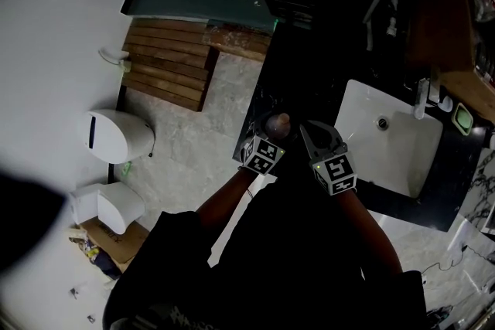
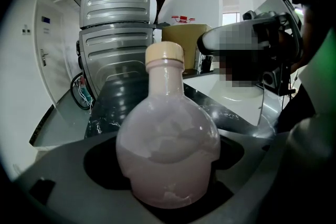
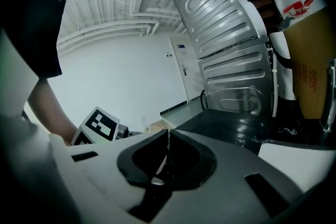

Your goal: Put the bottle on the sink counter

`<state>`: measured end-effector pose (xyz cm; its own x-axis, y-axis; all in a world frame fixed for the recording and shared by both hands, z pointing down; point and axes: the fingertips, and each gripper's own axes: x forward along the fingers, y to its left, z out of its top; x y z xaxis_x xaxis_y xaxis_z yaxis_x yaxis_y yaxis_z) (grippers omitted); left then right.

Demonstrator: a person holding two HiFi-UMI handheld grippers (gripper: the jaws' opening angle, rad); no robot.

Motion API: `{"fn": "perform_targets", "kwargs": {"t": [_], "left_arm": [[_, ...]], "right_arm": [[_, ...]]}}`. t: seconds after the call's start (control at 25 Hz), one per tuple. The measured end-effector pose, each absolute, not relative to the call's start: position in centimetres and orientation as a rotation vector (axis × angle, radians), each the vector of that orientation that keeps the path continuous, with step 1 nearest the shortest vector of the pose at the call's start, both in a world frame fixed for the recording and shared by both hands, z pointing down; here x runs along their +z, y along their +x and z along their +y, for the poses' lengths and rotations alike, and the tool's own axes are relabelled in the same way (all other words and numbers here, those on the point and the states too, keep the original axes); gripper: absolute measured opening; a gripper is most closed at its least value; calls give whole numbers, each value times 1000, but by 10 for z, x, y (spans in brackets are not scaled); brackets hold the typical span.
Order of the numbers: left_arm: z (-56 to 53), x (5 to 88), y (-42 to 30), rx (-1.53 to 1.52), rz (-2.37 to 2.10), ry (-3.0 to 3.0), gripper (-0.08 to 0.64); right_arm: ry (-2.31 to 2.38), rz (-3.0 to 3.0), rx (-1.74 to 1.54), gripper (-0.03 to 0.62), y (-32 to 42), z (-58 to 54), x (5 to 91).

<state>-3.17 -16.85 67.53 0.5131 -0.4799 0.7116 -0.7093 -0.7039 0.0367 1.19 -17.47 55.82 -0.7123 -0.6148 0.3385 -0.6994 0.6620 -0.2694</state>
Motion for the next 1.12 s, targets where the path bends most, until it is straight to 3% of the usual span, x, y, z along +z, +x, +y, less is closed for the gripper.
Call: {"fn": "perform_targets", "kwargs": {"t": [0.72,1.12], "left_arm": [[-167,685,-38,1044,-894,2435,398],[-164,682,-37,1032,-876,2464,399]], "right_arm": [[936,-2705,595,41,-17,-167,562],[1062,-2626,679,41,20,-164,581]]}}
